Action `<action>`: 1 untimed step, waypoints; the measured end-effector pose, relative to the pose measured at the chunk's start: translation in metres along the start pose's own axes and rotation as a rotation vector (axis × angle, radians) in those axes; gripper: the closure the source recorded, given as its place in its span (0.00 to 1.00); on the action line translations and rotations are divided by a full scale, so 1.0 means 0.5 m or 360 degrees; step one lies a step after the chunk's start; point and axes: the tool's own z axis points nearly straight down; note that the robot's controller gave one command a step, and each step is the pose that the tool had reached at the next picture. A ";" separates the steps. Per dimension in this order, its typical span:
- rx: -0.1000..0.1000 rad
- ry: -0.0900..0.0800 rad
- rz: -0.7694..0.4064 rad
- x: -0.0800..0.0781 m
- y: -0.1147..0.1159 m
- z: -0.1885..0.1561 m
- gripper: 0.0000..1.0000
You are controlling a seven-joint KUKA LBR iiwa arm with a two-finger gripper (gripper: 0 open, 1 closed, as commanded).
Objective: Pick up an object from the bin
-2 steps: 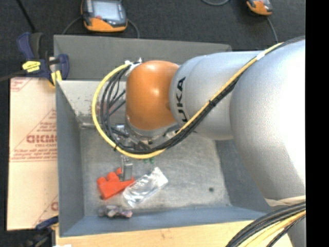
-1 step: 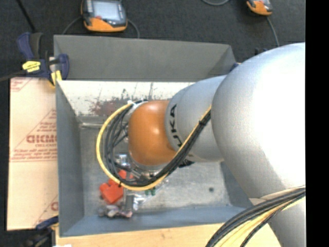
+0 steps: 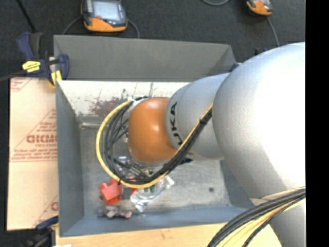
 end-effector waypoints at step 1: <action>0.0000 0.0002 -0.0008 0.031 0.038 -0.228 1.00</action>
Offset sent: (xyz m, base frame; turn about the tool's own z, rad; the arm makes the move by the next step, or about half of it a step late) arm -0.0196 0.0169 0.1090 -0.0001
